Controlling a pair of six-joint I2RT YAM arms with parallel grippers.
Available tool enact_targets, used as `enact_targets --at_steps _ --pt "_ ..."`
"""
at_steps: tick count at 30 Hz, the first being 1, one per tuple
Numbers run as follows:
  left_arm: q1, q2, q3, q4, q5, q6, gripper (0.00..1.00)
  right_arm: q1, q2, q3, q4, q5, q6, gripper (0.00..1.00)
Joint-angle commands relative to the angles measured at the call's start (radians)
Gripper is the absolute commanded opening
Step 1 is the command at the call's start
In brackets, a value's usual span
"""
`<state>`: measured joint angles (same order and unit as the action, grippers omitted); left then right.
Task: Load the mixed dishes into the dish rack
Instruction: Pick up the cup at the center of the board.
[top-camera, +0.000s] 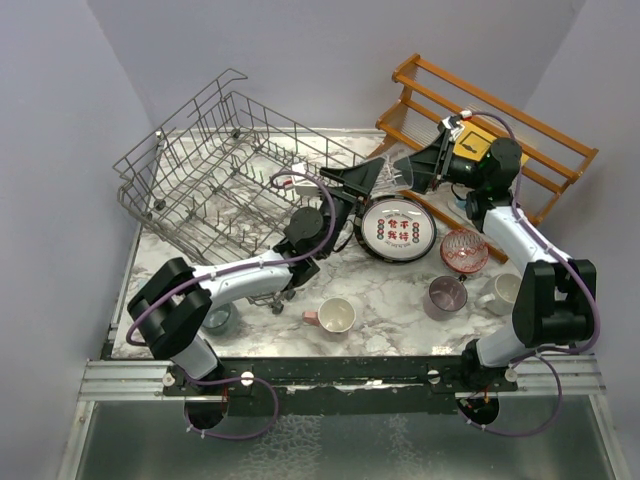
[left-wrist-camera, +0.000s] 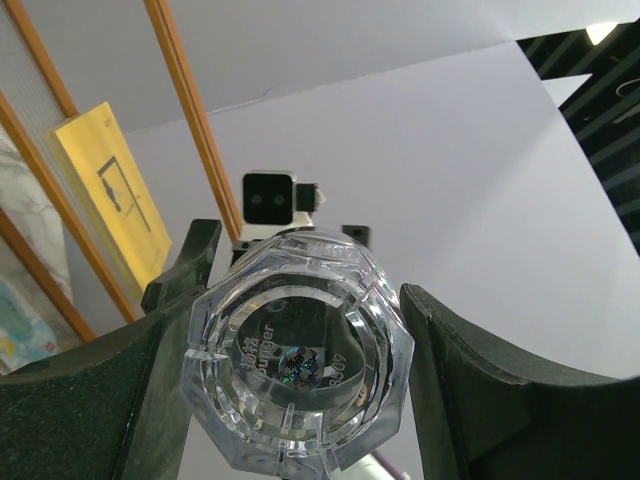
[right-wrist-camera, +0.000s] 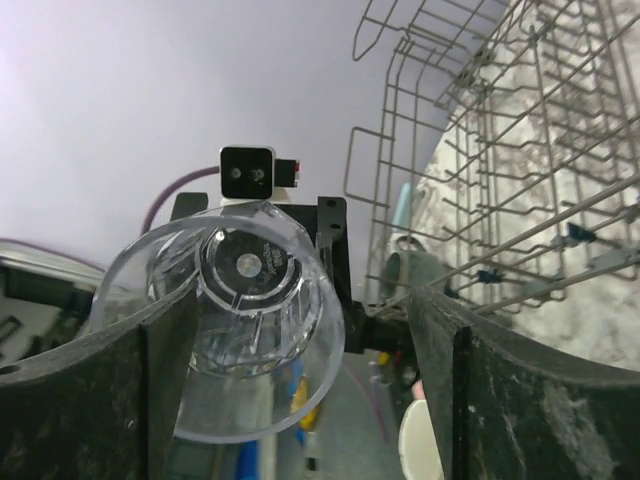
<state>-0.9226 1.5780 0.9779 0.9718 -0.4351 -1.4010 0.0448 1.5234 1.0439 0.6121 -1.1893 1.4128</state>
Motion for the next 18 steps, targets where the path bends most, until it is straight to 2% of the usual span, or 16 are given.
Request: enact_targets --at_steps 1,3,7,10,14,18 --pt "0.035 -0.067 -0.052 0.088 -0.012 0.053 0.01 0.000 -0.042 0.011 -0.030 -0.029 -0.172 0.92" --pt "0.068 -0.089 -0.086 0.096 0.004 0.052 0.00 -0.003 -0.059 0.008 -0.085 -0.040 -0.276 0.99" --pt "0.137 -0.143 -0.151 0.082 0.051 0.055 0.00 -0.015 -0.078 0.005 -0.107 -0.081 -0.421 1.00" --pt "0.209 -0.176 -0.178 0.052 0.141 0.083 0.00 -0.020 -0.094 0.030 -0.190 -0.107 -0.598 1.00" --pt "0.362 -0.217 -0.180 -0.112 0.327 0.118 0.00 -0.020 -0.131 0.045 -0.397 -0.134 -0.920 1.00" --pt "0.525 -0.254 -0.100 -0.414 0.481 0.252 0.00 -0.020 -0.186 0.020 -0.613 -0.080 -1.245 1.00"
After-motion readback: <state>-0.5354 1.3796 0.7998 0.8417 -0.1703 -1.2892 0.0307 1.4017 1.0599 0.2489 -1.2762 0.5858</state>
